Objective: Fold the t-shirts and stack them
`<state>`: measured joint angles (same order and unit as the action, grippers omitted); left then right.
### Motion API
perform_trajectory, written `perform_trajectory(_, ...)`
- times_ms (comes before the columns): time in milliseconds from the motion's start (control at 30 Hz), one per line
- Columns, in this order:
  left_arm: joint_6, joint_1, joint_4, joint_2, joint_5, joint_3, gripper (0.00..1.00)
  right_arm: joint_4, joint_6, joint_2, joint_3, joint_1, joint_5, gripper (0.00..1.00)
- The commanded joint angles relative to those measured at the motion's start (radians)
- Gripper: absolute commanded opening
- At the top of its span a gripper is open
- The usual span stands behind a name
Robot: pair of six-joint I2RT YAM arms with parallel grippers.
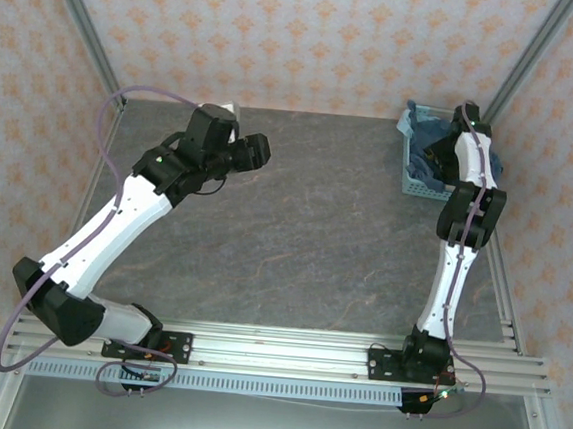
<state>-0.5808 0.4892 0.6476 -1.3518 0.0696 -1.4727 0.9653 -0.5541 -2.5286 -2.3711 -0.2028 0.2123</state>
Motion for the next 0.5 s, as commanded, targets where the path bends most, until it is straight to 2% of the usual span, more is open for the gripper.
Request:
perform_trajectory(0,0.018,-0.004,0.048,0.04,-0.032,0.018,0.68,0.018,-0.008,-0.049,-0.051,0.0,0.01,0.44)
perform_trajectory(67,0.018,-0.003,0.056,0.052,-0.04,0.024,0.66,-0.013,-0.01,-0.019,-0.033,0.003,-0.005,0.23)
perform_trajectory(133,0.018,-0.007,0.061,0.063,-0.046,0.029,0.65,-0.066,-0.01,0.041,0.011,0.006,-0.031,0.05)
perform_trajectory(167,0.018,-0.007,0.064,0.067,-0.049,0.031,0.63,-0.088,-0.009,0.078,0.028,0.01,-0.053,0.0)
perform_trajectory(333,0.021,-0.012,0.065,0.075,-0.059,0.035,0.6,-0.182,0.024,0.286,0.069,0.04,-0.153,0.0)
perform_trajectory(467,0.019,-0.016,0.05,0.062,-0.052,0.047,0.6,-0.196,0.056,0.43,0.032,0.091,-0.228,0.0)
